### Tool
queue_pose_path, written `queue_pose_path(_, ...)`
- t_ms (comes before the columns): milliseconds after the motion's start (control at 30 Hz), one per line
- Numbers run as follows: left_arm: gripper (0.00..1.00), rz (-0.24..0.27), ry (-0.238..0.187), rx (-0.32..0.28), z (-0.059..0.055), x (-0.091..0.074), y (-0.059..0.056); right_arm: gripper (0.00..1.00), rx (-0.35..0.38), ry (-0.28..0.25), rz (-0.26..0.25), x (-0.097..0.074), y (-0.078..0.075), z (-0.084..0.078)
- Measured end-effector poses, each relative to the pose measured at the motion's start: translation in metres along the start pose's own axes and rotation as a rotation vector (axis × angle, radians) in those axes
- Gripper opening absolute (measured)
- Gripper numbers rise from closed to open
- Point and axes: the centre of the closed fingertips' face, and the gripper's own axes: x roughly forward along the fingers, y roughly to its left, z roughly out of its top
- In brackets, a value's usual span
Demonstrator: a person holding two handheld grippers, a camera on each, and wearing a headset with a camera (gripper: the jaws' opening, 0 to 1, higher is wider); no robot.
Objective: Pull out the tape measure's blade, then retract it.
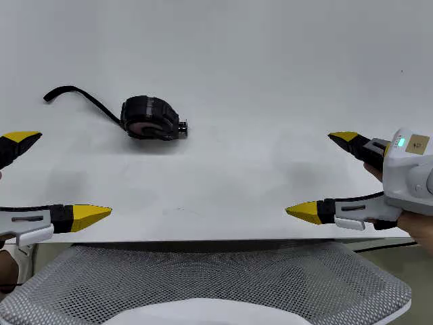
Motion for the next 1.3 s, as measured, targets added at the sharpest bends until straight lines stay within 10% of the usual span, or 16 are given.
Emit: queue_pose_path(1300, 0.99, -0.038, 0.003, 0.045, 0.012, 0.017, 0.0, 0.9, -0.01, -0.024, 0.011, 0.012, -0.004, 0.014)
